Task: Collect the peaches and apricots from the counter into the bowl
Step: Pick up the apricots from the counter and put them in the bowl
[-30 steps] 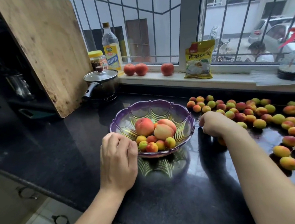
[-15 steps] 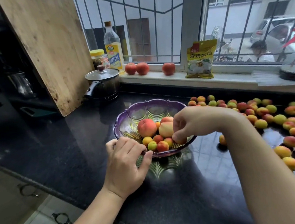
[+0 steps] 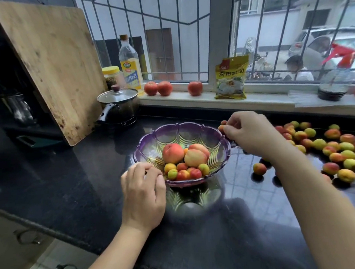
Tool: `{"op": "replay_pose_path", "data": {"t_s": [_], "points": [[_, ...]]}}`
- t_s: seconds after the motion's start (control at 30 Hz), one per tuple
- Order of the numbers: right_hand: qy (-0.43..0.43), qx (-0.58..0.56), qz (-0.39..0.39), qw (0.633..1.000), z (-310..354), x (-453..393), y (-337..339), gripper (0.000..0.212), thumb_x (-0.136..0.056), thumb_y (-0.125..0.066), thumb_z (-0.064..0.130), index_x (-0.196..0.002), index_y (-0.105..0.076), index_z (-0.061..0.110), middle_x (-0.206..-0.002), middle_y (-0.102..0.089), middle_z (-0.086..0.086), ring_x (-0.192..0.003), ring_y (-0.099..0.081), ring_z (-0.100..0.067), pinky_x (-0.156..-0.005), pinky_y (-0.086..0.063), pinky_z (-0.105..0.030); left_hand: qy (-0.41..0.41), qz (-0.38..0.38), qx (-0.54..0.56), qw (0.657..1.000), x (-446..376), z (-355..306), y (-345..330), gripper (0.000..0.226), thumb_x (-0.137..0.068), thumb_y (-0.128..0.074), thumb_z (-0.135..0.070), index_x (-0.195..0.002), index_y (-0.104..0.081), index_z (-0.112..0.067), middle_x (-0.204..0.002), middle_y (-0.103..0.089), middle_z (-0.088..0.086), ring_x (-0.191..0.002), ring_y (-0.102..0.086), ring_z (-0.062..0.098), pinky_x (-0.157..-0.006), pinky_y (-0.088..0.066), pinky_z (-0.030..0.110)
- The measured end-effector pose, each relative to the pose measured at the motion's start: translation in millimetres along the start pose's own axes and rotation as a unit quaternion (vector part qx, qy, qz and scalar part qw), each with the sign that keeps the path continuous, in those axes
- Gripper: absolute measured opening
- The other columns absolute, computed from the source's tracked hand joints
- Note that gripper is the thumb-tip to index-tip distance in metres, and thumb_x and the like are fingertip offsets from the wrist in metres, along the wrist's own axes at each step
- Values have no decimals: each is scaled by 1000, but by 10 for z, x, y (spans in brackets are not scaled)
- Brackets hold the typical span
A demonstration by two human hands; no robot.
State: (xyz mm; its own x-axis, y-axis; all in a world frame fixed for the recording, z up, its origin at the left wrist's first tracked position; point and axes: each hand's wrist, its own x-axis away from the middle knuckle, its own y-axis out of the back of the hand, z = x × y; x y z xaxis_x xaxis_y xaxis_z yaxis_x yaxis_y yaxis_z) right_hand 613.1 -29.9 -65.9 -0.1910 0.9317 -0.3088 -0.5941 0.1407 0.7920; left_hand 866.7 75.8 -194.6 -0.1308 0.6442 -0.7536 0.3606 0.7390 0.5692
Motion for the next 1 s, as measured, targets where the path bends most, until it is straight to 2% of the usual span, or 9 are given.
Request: {"op": "replay_pose_path", "data": {"t_s": [0.17,0.27,0.43,0.5,0.67,0.73,0.83,0.9,1.0], "points": [[-40,58,-130,989,-652,581,-377,11,-95,-59,15,-94,-69,16,-95,-67,-5,-90,-60,-26,-75,-47,-36,128,-63,-1,990,-41,24,-17,25,-98,-49,-18,-102,-70,-4,-122,-61,18,-115,-54,41,-98,-40,56],[-45,67,-147,986,-865,667,-518,23,-94,-60,11,-114,-70,13,-115,-67,-9,-110,-55,-28,-96,-45,-39,171,-75,11,982,-63,-20,8,29,-98,-51,-17,-115,-70,-2,-131,-57,22,-121,-51,46,-103,-38,56],[-59,111,-24,992,-918,620,-719,44,-95,-57,21,-139,-57,17,-140,-53,-7,-129,-40,-29,-109,-36,-42,-129,42,2,991,127,-220,9,39,-101,-52,-30,-131,-69,-13,-132,-61,8,-129,-52,33,-113,-31,46],[-72,129,-6,989,-946,617,-763,46,-94,-58,17,-140,-55,18,-141,-50,-7,-128,-41,-30,-106,-38,-41,-156,80,-2,985,165,-313,-67,42,-101,-53,-34,-135,-67,-15,-129,-62,2,-126,-55,29,-115,-29,43],[-75,119,-39,989,-947,602,-705,39,-93,-61,9,-131,-62,16,-126,-58,-9,-115,-56,-30,-79,-40,-32,-169,38,7,985,156,-343,-148,23,-97,-65,-25,-117,-74,-18,-105,-68,-5,-101,-61,24,-98,-42,45],[-43,43,-117,991,-871,618,-599,35,-94,-68,18,-128,-64,14,-118,-65,-7,-107,-62,-26,-80,-40,-26,-181,43,24,982,178,-327,-153,16,-95,-70,-18,-110,-75,-19,-99,-68,-8,-94,-63,24,-92,-45,46],[25,-110,-196,974,-616,651,-386,24,-94,-70,32,-115,-68,21,-99,-70,9,-89,-64,-2,-77,-44,-8,-181,47,31,982,191,-321,-155,17,-94,-71,-14,-110,-75,-19,-97,-68,-8,-92,-63,25,-88,-46,47],[56,-146,-173,972,-425,656,-330,18,-95,-67,40,-109,-67,29,-95,-67,17,-89,-62,3,-72,-44,-6,-177,42,39,983,180,-332,-144,18,-92,-71,-13,-109,-75,-19,-97,-68,-8,-91,-63,25,-86,-47,48],[68,-76,-63,993,-226,629,-437,21,-95,-59,50,-103,-67,32,-95,-64,12,-92,-56,-2,-75,-44,-17,-183,48,46,981,175,-351,-127,20,-89,-74,-10,-108,-77,-17,-95,-69,-6,-88,-64,28,-83,-49,50]]}}
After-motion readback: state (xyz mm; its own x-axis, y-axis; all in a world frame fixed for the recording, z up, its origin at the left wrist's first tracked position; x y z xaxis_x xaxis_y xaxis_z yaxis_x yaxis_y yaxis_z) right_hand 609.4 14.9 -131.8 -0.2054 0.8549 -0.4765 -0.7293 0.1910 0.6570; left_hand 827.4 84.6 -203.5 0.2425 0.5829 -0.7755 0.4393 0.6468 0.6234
